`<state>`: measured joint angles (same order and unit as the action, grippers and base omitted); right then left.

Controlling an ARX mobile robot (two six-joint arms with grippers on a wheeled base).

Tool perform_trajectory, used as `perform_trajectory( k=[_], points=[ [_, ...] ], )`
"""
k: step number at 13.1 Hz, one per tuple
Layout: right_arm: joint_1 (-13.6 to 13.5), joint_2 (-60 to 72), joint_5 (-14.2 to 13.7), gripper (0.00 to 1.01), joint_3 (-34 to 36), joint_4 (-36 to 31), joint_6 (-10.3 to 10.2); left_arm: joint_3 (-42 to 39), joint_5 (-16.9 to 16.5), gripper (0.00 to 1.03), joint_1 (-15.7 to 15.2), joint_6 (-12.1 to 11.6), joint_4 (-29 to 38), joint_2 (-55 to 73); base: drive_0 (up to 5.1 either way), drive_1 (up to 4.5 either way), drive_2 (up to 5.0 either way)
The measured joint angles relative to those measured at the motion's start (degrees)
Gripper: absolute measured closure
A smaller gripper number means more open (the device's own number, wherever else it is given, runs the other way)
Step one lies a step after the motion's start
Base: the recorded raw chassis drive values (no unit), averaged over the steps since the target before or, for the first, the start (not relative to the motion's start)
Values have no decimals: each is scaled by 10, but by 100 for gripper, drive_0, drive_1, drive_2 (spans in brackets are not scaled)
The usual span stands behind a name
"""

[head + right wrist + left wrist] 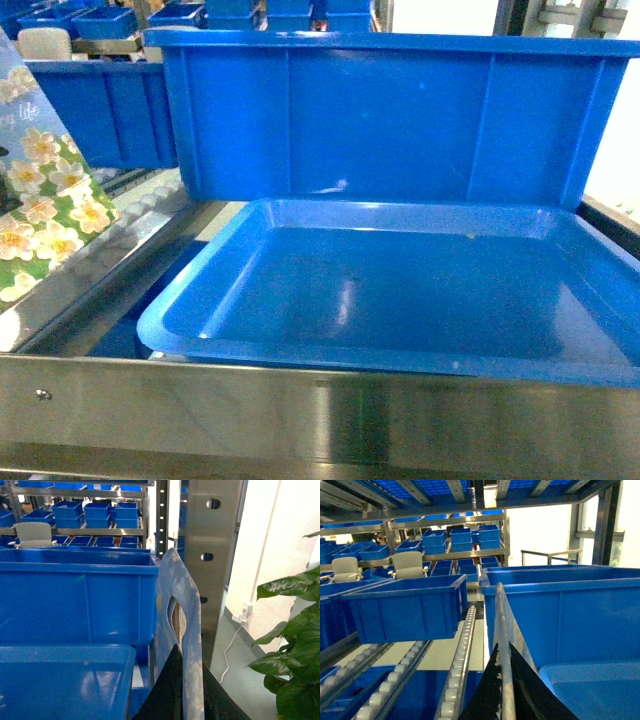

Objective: Move flower gift bag to table near conveyor

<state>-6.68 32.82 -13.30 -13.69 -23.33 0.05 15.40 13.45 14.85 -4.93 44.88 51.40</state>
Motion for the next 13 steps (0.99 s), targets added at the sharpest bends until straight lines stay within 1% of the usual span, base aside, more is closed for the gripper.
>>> perform_trajectory(
  k=[7,13],
  points=[
    [-1,1,1,99,0,0,0,0,5,101,-1,-1,-1,0,0,0,0],
    [-1,0,4,99,1,-2,0,0,5,101,-3,-1,0,0,-472,131,363]
  ],
)
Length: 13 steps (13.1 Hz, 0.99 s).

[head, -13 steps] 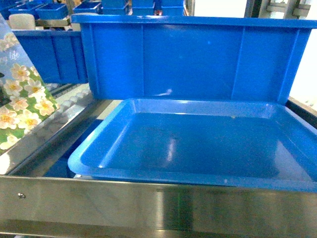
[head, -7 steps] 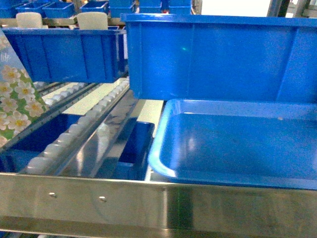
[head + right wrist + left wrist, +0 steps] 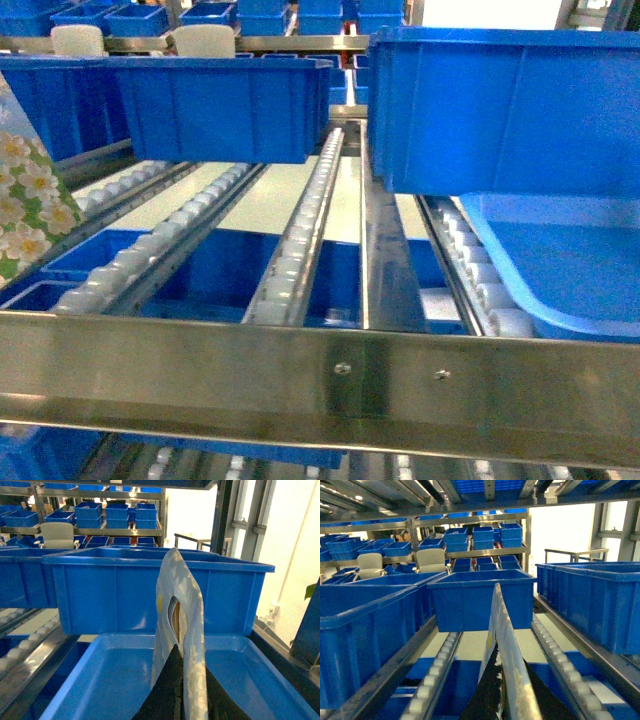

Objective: Move flower gift bag to table near conveyor

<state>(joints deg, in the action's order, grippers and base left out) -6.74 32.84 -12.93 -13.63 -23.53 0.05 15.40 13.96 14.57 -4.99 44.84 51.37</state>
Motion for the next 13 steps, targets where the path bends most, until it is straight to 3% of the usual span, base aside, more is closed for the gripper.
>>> perform_trajectory(
  k=[13],
  points=[
    [0,0,-1,99,0,1,0,0,0,101,0,0,0,0,-484,122,352]
  ],
)
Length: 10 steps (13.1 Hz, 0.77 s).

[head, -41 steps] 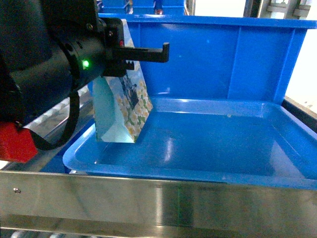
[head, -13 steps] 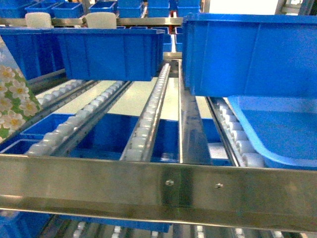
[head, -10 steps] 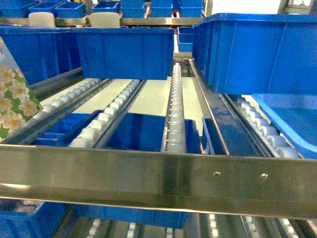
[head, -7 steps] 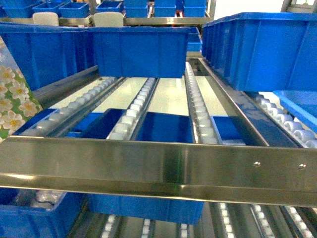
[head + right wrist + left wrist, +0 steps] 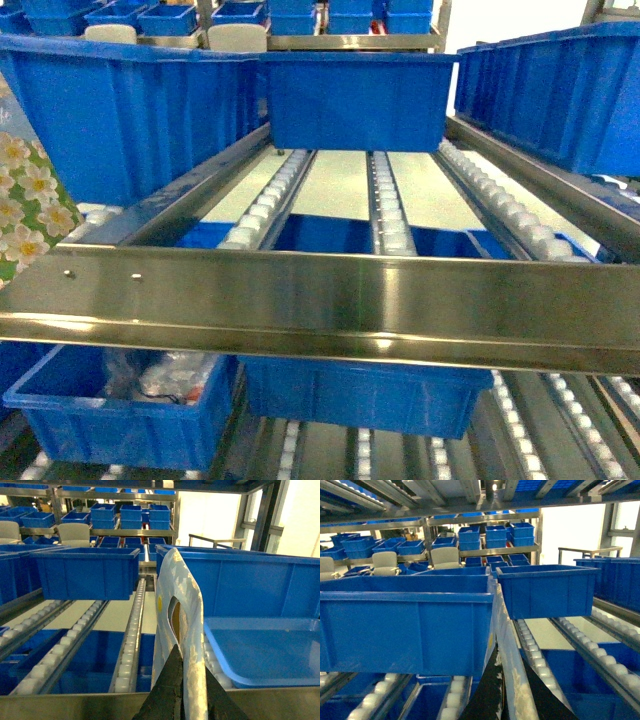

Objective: Move flower gift bag to table near conveyor

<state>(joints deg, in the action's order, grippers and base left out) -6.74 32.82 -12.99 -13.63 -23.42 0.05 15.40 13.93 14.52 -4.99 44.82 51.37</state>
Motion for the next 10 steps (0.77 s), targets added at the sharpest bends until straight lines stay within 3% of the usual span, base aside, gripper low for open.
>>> perform_trajectory(
  k=[10],
  points=[
    [0,0,0,99,0,-1,0,0,0,101,0,0,0,0,-476,99,368]
  ],
)
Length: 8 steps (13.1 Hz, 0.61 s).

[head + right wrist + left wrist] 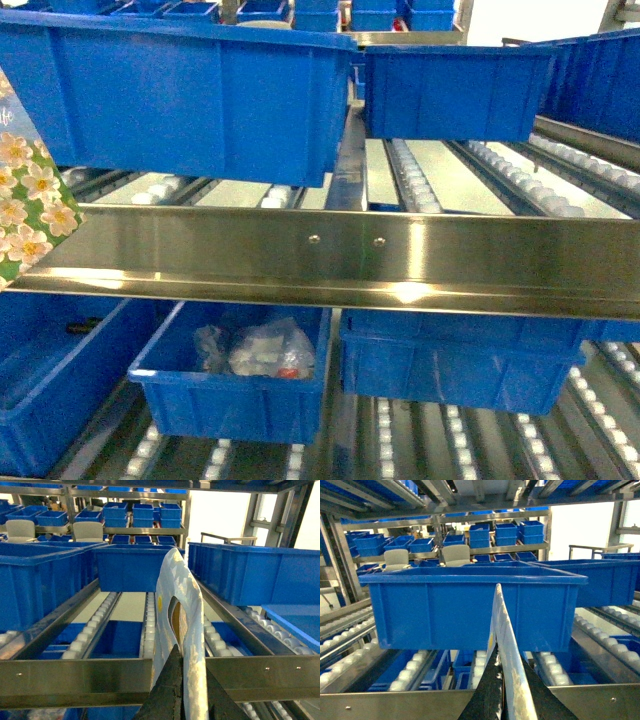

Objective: Move flower gift bag to table near conveyor

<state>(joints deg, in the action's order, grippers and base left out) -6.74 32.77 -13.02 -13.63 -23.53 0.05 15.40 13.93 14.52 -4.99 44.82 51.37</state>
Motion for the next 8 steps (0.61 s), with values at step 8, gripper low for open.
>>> perform_trajectory(
  k=[8],
  points=[
    [0,1,0,99,0,1,0,0,0,101,0,0,0,0,-479,123,358]
  ],
)
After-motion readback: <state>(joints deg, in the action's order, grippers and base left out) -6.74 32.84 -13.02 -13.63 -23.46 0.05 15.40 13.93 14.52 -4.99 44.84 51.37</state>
